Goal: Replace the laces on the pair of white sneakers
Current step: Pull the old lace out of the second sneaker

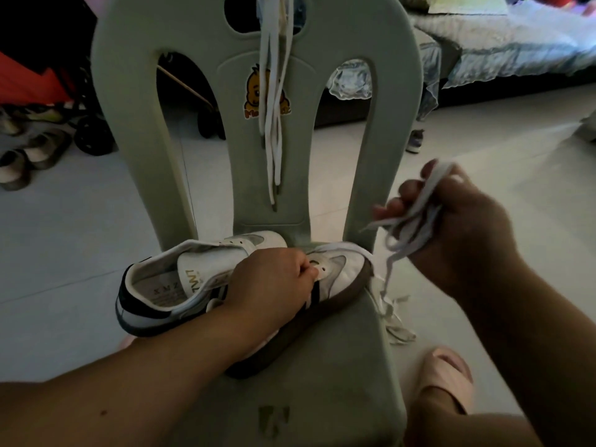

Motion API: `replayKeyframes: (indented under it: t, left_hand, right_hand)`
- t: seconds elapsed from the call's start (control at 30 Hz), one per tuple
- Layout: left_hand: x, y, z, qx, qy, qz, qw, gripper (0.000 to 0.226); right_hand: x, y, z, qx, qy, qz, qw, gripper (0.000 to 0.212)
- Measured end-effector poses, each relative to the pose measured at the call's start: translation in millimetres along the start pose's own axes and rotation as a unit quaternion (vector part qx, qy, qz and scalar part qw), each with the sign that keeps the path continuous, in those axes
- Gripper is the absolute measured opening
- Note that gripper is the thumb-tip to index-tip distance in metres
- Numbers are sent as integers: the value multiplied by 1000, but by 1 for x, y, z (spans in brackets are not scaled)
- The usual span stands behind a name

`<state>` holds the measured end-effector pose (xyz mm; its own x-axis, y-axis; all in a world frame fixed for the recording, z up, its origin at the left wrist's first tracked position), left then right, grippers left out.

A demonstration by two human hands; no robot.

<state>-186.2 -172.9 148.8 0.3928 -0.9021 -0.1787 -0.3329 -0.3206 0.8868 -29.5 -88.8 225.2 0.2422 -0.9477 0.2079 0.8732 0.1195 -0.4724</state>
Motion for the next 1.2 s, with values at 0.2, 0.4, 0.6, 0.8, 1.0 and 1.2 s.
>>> replayKeyframes:
  t: [0.2, 0.4, 0.6, 0.8, 1.0, 1.2]
  left_hand:
    - [2, -3, 0, 8, 2, 16, 1000, 28]
    - [6, 0, -15, 18, -57, 50, 997, 28]
    - [32, 12, -72, 265, -98, 145, 948, 53]
    - [46, 8, -79, 319, -7, 153, 935, 15]
    - [25, 36, -68, 333, 125, 46, 933, 19]
    - [5, 58, -110, 420, 105, 29, 901, 23]
  right_hand:
    - [-3, 7, -23, 457, 84, -51, 884, 16]
    - [4, 8, -37, 484, 56, -71, 870, 11]
    - [22, -7, -10, 84, -82, -17, 993, 24]
    - [21, 43, 41, -66, -41, -144, 986, 17]
    - [19, 104, 40, 204, 40, -265, 942, 17]
    - [32, 101, 9, 383, 10, -138, 913, 7]
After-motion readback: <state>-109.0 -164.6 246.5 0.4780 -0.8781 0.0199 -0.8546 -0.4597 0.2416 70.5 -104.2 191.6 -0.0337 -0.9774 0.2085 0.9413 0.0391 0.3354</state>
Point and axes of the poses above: each hand's wrist, its own x-axis away from the middle knuckle, its own y-axis out of the back of the hand, z = x × y, the point moved 3 cm from there along -x, towards the middle knuckle, and after that the axes turned 15 degrees about -z, right-handed, at the moved point
